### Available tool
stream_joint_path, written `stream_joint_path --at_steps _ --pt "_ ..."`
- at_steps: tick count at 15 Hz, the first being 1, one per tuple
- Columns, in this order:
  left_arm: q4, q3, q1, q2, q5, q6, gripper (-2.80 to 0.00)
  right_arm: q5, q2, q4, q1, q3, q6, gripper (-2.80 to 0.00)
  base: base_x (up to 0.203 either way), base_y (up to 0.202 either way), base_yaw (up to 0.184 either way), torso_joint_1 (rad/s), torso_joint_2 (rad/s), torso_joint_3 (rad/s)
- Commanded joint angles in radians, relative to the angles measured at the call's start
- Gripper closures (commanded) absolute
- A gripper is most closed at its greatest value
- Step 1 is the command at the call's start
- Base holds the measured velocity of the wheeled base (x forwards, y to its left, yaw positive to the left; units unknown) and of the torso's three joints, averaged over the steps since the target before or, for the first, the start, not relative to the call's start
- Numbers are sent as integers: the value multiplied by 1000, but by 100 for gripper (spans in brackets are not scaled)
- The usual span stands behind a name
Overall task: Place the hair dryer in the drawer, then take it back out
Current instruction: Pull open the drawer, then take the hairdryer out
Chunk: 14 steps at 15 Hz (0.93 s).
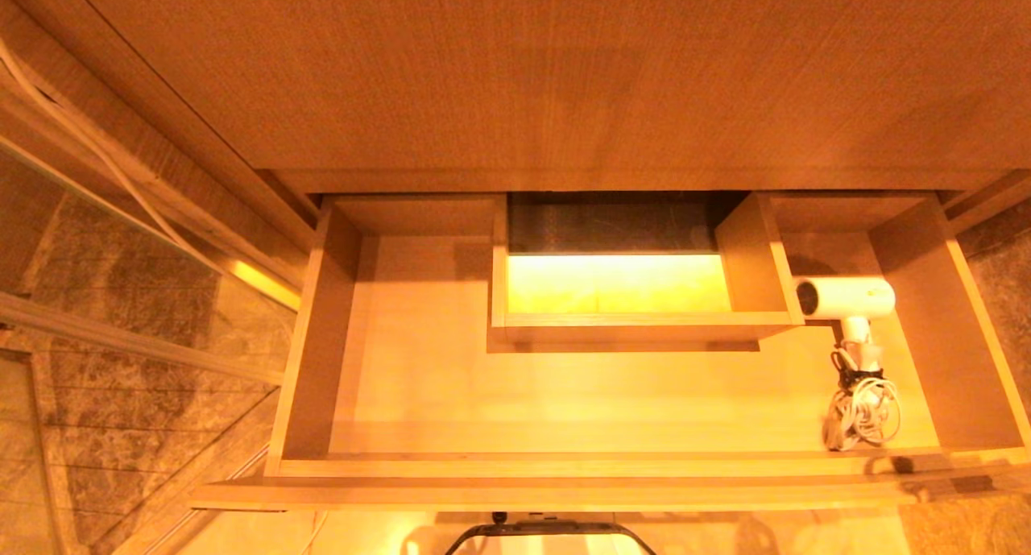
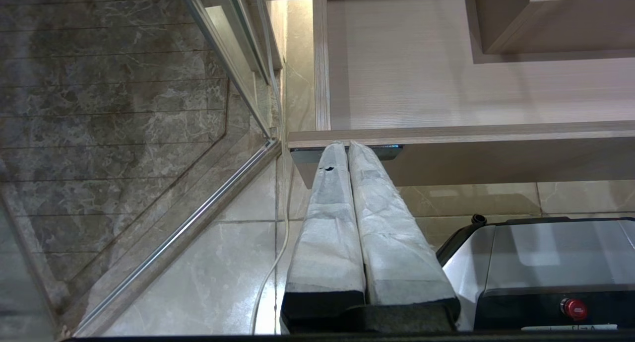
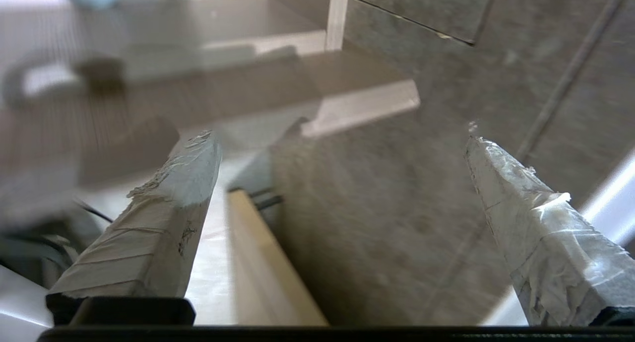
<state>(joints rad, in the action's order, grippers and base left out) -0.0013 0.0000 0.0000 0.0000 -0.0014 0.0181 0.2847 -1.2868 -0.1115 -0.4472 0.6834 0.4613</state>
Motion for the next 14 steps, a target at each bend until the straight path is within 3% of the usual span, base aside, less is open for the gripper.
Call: stream_joint_path --at_steps 1,5,11,14 --pt "1 2 0 0 0 0 0 -1 -131 0 2 54 -53 -280 0 0 0 0 0 0" --pt "0 2 0 0 0 0 0 -7 -321 16 13 183 -136 -280 0 0 0 0 0 0" --pt "1 2 0 0 0 0 0 -14 -492 63 124 305 -255 -280 0 0 0 0 0 0" --pt "0 2 0 0 0 0 0 -33 -537 78 150 319 -274 -280 0 0 0 0 0 0"
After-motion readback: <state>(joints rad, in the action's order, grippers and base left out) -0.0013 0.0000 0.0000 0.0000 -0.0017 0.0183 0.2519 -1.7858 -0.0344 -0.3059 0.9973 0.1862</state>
